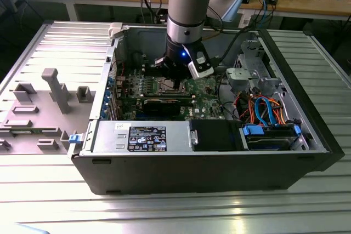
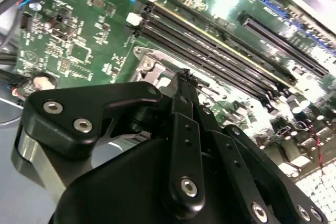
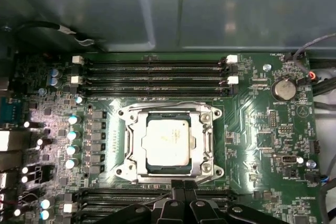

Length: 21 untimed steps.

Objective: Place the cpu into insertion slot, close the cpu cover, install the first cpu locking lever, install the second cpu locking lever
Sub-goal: 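Install the second cpu locking lever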

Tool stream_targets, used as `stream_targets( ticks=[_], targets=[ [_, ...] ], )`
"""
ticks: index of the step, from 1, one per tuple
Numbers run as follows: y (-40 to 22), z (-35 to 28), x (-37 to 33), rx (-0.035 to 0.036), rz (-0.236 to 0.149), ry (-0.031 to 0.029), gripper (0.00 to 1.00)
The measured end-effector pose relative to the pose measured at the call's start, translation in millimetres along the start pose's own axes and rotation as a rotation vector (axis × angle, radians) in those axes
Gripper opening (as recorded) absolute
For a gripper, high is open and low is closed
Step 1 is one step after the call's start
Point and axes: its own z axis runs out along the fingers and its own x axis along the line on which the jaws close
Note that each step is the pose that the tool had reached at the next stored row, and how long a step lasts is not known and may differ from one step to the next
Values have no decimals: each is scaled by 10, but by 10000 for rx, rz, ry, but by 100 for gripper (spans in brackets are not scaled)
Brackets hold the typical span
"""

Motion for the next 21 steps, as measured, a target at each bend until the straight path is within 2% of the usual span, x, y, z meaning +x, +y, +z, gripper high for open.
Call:
stream_targets(
  ticks=[1,3,4,9,18,21],
  targets=[
    [-17,3,1,-3,2,13,11],
    [-52,18,25,-75,-44,27,11],
    [-55,25,46,-119,-87,38,11],
    [-58,50,86,-244,-354,87,11],
    [-84,75,232,-269,-647,142,11],
    [-111,84,309,-278,-675,161,11]
  ],
)
